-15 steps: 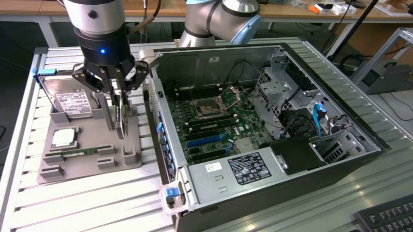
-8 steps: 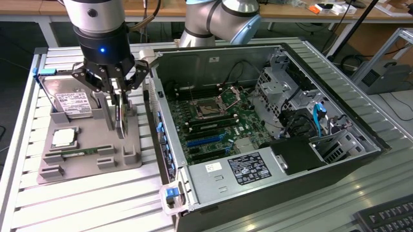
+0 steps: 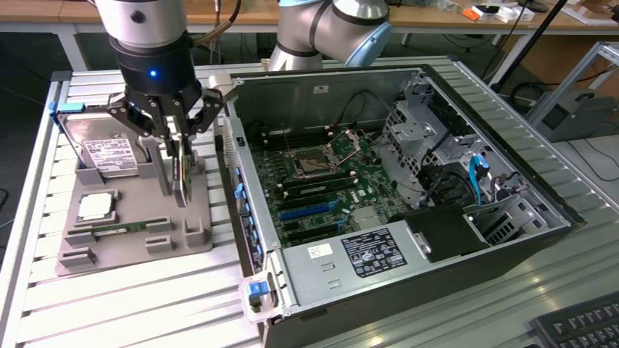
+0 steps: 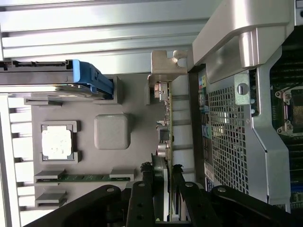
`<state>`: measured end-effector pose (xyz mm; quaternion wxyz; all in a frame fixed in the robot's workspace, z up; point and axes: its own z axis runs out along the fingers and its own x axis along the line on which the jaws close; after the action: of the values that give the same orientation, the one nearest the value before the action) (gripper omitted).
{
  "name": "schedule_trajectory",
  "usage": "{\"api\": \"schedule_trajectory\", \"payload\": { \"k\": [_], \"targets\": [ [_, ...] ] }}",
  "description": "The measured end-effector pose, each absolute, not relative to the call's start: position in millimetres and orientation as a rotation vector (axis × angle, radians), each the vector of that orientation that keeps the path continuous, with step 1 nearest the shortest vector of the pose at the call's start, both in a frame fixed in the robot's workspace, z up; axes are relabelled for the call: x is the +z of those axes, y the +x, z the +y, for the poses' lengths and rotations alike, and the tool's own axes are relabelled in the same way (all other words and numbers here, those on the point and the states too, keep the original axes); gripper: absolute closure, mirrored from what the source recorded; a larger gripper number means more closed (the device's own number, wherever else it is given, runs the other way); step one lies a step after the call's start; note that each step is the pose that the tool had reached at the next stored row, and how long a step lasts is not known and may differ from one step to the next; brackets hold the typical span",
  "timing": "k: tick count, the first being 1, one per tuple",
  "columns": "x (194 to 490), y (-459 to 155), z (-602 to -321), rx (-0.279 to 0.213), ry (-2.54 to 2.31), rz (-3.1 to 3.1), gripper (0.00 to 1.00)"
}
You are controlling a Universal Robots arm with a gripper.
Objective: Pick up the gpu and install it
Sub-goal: 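Pick up the gpu and move the gpu toward the slot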
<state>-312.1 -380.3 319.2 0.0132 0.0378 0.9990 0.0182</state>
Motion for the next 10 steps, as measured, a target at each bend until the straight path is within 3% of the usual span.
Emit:
{"api": "schedule_trajectory", "payload": {
  "k": [10],
  "targets": [
    [321.3, -312.1, -380.3, 0.057, 0.118, 3.113, 0.73]
  ]
}}
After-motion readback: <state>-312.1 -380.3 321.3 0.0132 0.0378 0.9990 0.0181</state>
